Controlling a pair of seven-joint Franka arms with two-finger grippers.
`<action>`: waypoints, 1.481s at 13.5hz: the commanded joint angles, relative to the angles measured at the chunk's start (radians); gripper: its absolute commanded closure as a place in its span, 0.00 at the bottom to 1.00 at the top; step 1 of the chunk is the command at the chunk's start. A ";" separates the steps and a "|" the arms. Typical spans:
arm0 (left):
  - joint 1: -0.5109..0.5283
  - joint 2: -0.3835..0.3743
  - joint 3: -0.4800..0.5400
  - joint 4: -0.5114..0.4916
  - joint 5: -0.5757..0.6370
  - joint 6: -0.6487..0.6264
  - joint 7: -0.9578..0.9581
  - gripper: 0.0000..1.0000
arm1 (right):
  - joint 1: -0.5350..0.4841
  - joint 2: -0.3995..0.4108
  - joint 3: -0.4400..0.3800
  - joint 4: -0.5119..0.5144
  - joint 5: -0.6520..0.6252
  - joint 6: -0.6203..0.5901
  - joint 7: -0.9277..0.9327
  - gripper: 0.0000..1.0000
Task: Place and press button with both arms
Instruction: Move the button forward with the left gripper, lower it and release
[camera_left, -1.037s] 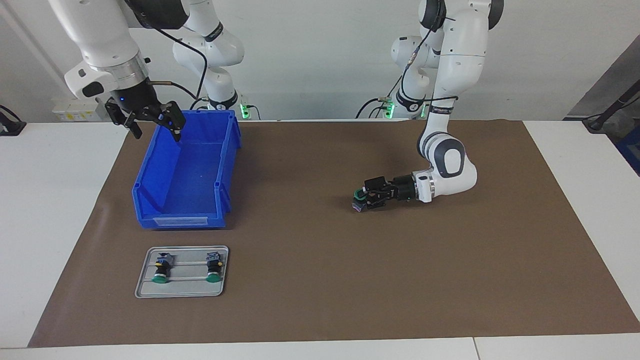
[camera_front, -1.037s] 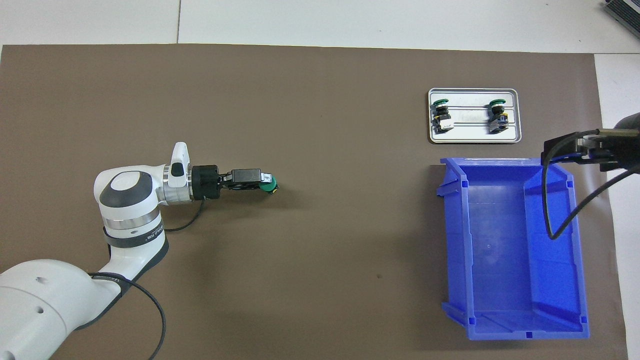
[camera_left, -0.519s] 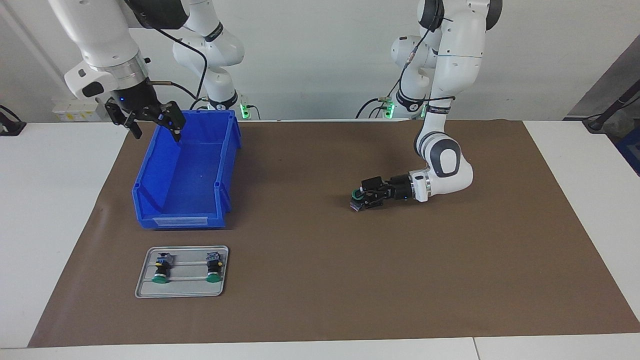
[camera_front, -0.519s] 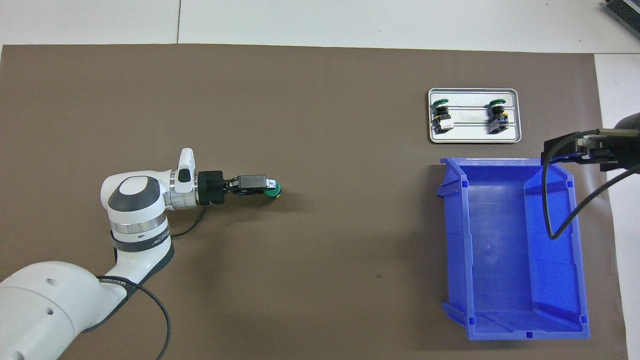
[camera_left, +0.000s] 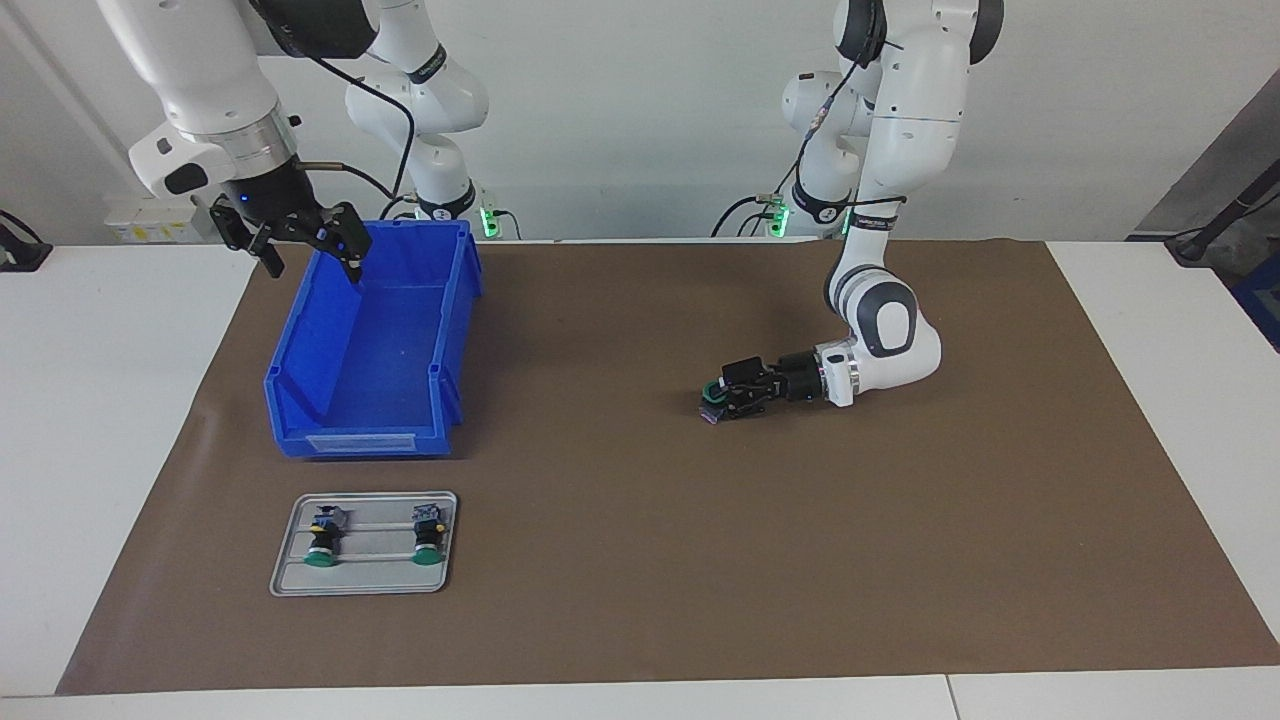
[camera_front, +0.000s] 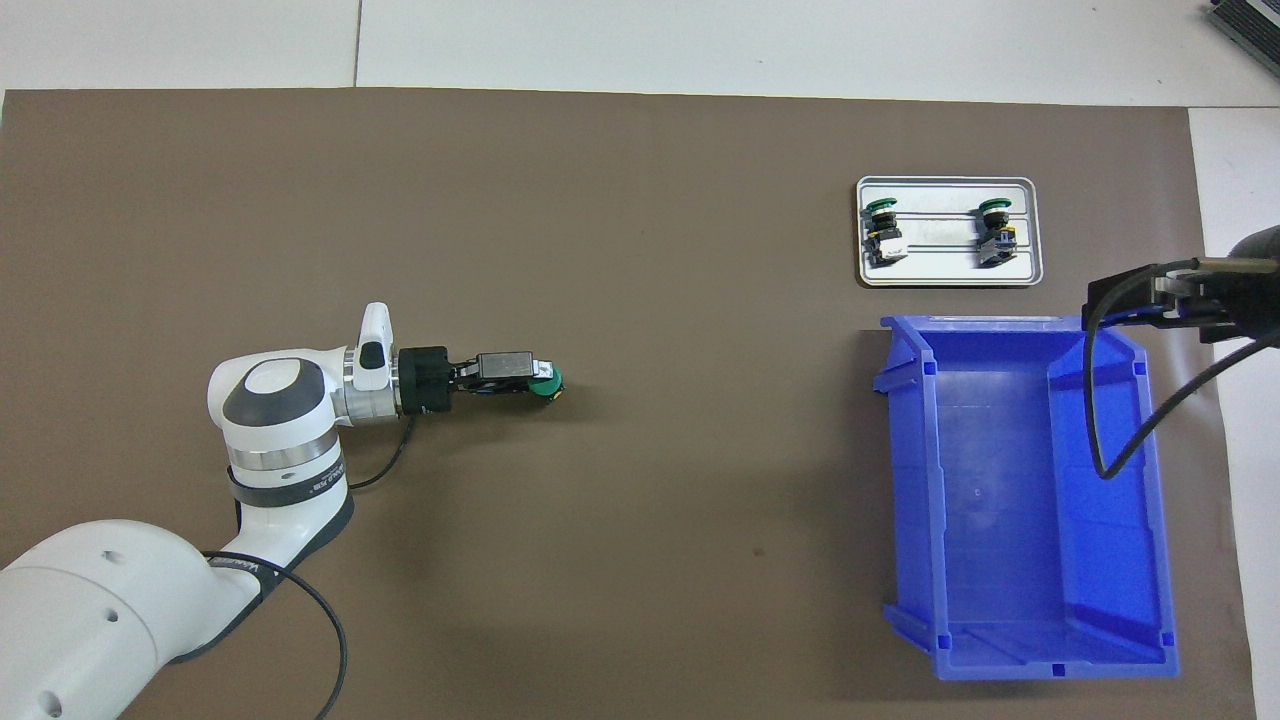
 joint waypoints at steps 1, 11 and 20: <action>-0.001 0.008 0.009 -0.018 -0.027 0.000 0.021 1.00 | -0.009 0.003 0.005 0.008 0.020 -0.015 -0.019 0.00; 0.016 0.007 0.010 -0.016 -0.027 -0.013 0.019 0.79 | -0.009 0.003 0.005 0.008 0.020 -0.015 -0.019 0.00; 0.052 0.007 0.013 -0.009 -0.025 -0.041 0.011 0.69 | -0.009 0.003 0.005 0.008 0.020 -0.015 -0.019 0.00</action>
